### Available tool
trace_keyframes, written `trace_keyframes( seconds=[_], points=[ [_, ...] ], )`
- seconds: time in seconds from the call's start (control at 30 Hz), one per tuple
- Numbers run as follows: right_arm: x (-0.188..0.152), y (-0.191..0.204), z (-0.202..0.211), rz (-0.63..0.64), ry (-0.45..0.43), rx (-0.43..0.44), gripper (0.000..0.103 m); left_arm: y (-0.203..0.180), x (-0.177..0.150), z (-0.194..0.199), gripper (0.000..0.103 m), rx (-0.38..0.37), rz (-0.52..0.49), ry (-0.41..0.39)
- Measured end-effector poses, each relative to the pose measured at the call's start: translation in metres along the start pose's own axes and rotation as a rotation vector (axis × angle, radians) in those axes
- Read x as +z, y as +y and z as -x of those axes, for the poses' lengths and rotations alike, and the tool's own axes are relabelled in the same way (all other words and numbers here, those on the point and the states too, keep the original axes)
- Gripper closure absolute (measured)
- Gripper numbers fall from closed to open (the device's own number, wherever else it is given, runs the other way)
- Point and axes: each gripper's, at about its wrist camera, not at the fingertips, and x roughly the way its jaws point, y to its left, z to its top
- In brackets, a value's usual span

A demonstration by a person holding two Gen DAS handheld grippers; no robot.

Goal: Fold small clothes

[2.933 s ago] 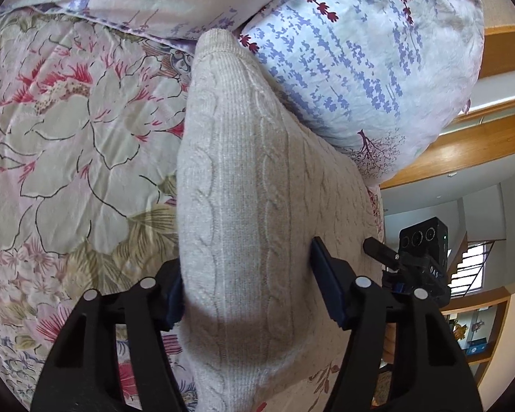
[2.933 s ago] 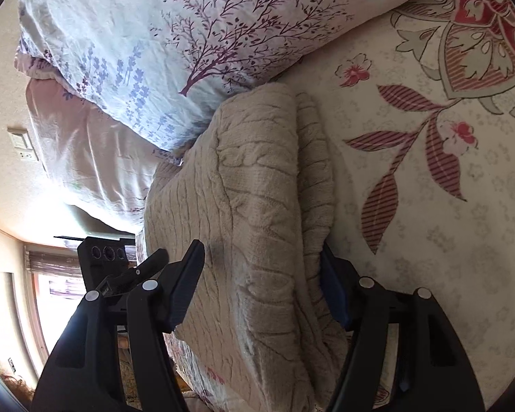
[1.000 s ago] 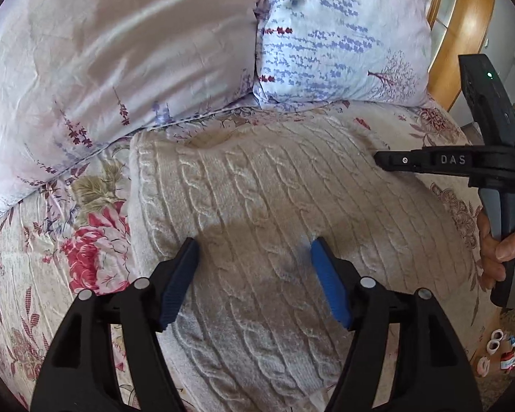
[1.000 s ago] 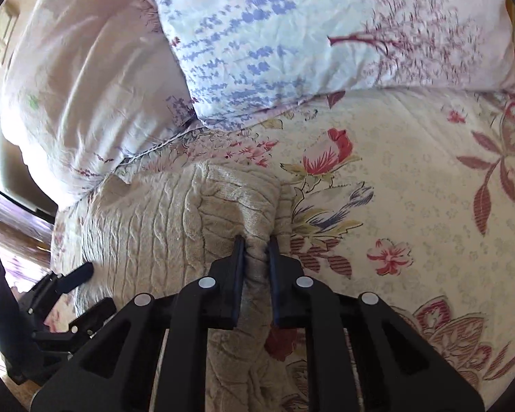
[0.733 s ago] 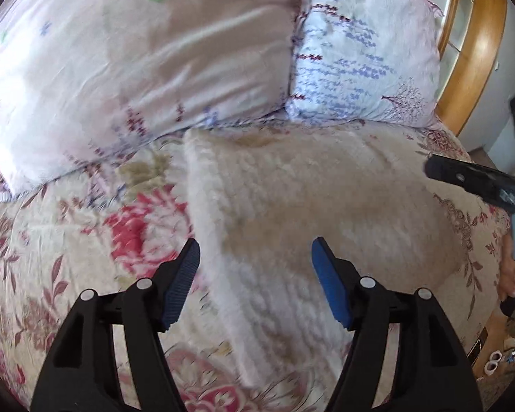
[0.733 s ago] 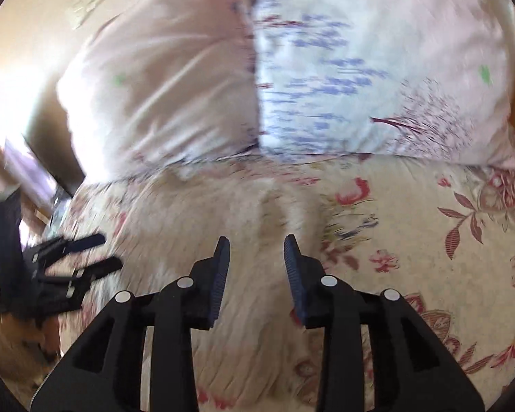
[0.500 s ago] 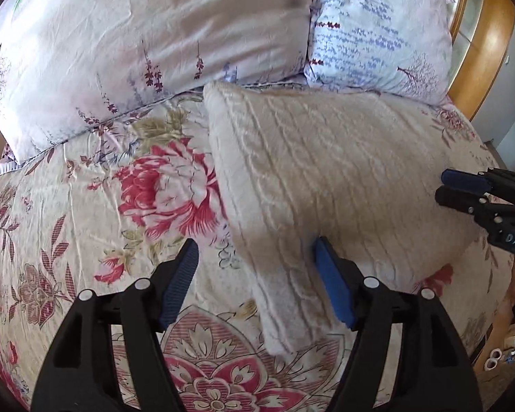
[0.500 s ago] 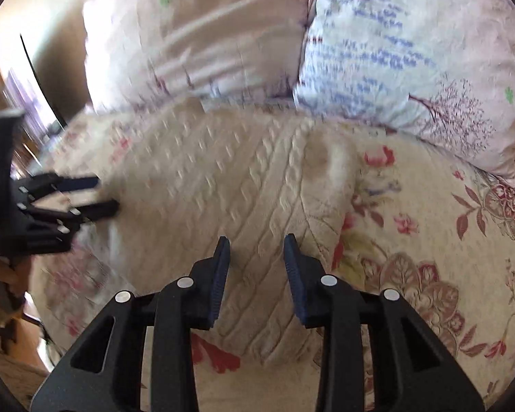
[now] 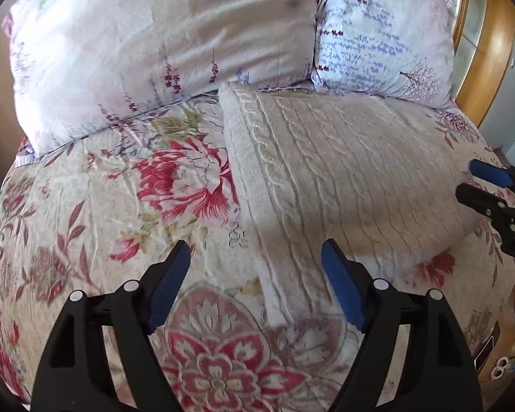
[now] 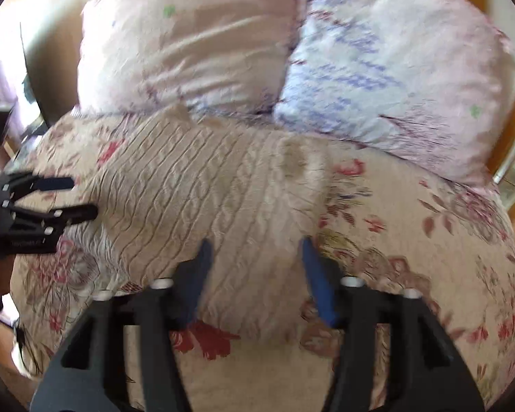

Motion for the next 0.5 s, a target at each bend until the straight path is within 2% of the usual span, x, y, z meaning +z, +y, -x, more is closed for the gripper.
trace_keyframes(
  seconds=[0.03, 0.13, 0.23, 0.27, 0.37, 0.5],
  points=[
    [-0.005, -0.003, 0.006, -0.034, -0.012, -0.013, 0.022, -0.001, -0.005, 0.004, 0.016, 0.006, 0.017, -0.006],
    [-0.023, -0.011, 0.010, -0.136, 0.010, -0.047, 0.020, -0.005, -0.020, 0.009, 0.013, 0.027, 0.057, -0.007],
    [-0.036, -0.013, 0.008, -0.195, 0.045, -0.069, 0.015, -0.012, -0.031, 0.009, 0.006, 0.061, 0.085, 0.009],
    [-0.040, -0.012, 0.006, -0.205, 0.064, -0.076, 0.015, -0.013, -0.033, 0.008, 0.006, 0.069, 0.088, 0.015],
    [-0.046, -0.007, 0.004, -0.210, 0.086, -0.112, 0.004, -0.020, -0.039, 0.006, 0.003, 0.076, 0.097, 0.039],
    [-0.052, -0.002, 0.003, -0.216, 0.105, -0.132, 0.003, -0.027, -0.045, 0.003, 0.003, 0.078, 0.103, 0.069]
  ],
)
